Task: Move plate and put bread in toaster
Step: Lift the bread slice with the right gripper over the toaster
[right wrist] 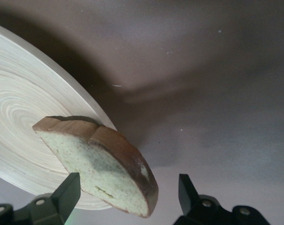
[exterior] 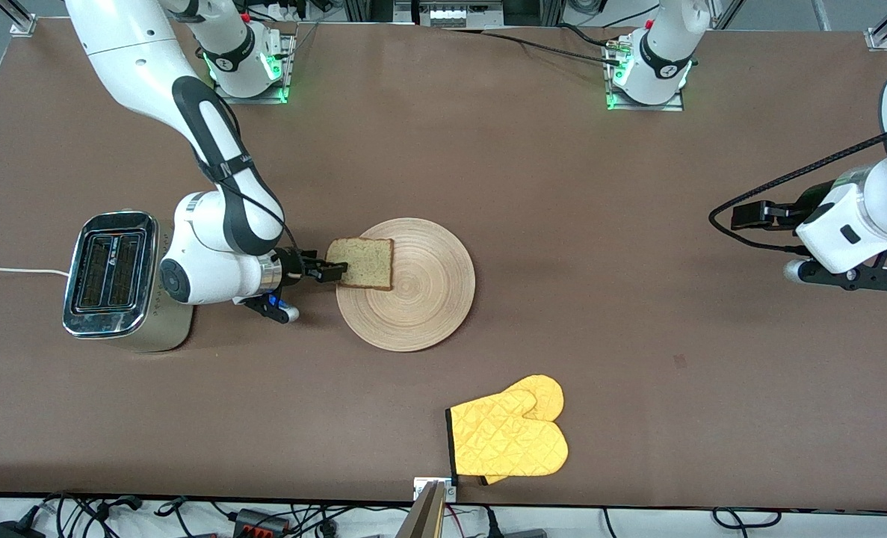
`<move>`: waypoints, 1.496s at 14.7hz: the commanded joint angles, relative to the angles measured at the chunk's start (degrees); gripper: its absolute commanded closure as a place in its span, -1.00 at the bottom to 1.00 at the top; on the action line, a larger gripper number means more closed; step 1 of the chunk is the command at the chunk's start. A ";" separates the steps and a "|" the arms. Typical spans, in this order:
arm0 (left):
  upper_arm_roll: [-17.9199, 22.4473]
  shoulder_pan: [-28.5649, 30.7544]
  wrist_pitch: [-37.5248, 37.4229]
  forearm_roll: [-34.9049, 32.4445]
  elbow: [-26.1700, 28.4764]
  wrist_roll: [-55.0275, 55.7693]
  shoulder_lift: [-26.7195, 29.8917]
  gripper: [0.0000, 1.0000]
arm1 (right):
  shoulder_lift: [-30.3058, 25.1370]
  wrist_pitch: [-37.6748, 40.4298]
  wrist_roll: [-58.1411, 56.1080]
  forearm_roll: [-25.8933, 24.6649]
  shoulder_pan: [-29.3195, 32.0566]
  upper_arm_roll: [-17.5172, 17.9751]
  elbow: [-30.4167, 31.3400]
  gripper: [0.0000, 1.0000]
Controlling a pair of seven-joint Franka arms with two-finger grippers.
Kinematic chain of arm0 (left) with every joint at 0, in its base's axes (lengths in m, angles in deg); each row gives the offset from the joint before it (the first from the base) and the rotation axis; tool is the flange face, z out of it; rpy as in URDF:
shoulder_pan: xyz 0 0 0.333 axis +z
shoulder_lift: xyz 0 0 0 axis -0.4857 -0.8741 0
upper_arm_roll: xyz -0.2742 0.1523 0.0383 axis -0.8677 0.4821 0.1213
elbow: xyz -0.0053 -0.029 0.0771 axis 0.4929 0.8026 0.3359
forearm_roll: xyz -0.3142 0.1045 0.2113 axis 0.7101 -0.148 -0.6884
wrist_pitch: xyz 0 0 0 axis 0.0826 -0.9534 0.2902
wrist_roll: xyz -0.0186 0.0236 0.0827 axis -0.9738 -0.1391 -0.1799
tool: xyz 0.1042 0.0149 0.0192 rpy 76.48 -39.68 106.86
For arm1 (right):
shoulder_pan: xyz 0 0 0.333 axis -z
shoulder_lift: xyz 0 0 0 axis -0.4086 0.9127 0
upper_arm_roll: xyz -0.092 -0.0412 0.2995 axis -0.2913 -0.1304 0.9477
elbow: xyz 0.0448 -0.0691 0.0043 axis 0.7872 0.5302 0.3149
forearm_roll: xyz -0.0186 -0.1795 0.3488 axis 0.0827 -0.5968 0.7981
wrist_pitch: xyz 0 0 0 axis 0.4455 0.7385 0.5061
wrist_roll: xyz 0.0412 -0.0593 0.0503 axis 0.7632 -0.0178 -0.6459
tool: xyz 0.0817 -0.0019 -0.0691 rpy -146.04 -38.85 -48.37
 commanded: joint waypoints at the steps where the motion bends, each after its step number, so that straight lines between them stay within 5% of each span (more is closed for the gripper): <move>1: -0.28 -0.66 -1.46 -1.81 -2.31 0.86 -1.00 -1.00 | 0.49 -0.39 -0.20 1.29 -0.08 0.42 -0.36 -0.63; 6: 0.68 0.56 -0.15 -2.07 -0.21 0.95 2.42 -1.00 | 0.76 -0.12 -0.20 1.29 -0.08 0.42 -0.36 0.04; 9: 0.51 0.30 2.74 -2.16 6.37 5.24 7.07 -1.00 | 0.41 0.40 -0.29 1.12 0.10 0.42 -0.79 0.50; 14: -0.19 0.13 5.22 -2.25 10.52 6.67 9.98 -1.00 | -1.61 0.58 0.24 0.94 0.45 0.33 -1.94 0.74; 16: -0.37 0.04 5.56 -2.25 12.10 6.67 11.13 -1.00 | -2.75 0.49 -0.11 0.68 0.36 0.25 -1.94 1.00; 18: -0.46 0.13 6.27 -2.16 12.37 6.76 11.39 -1.00 | -4.77 1.36 0.15 0.33 0.45 0.07 -1.94 1.00; 22: -0.46 0.39 7.23 -2.16 12.37 6.84 11.39 -1.00 | -8.82 7.59 0.06 -11.07 0.54 -2.30 -5.88 1.00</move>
